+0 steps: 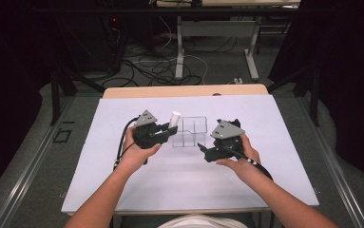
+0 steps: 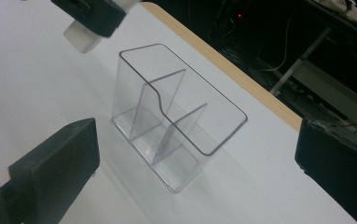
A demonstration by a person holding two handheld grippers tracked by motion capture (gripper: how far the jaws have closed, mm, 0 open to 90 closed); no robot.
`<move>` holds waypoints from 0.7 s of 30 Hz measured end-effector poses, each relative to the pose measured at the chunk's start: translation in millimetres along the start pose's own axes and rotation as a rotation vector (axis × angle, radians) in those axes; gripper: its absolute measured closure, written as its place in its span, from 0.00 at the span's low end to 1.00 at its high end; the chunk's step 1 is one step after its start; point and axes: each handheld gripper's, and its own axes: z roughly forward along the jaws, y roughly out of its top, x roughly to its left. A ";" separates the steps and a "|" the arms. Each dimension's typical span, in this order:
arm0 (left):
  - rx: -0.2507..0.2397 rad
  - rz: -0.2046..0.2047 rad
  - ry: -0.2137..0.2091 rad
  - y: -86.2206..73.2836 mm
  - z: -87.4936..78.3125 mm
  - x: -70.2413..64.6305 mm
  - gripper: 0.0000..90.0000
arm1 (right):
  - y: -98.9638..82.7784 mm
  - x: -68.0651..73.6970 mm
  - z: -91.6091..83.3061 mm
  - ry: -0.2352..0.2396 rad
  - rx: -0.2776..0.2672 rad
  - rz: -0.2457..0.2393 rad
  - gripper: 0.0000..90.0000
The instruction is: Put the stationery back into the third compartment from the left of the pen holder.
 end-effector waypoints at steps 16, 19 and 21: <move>-0.100 -0.048 0.059 15.4 30.1 -20.4 0.78 | -44.8 -30.1 -11.6 -0.036 0.029 0.280 0.00; -0.107 -0.052 0.059 15.8 39.3 -26.7 0.78 | -50.0 -33.1 -13.3 -0.047 0.029 0.308 0.00; -0.110 -0.057 0.058 15.8 45.1 -30.8 0.78 | -52.6 -34.5 -13.7 -0.051 0.021 0.322 0.00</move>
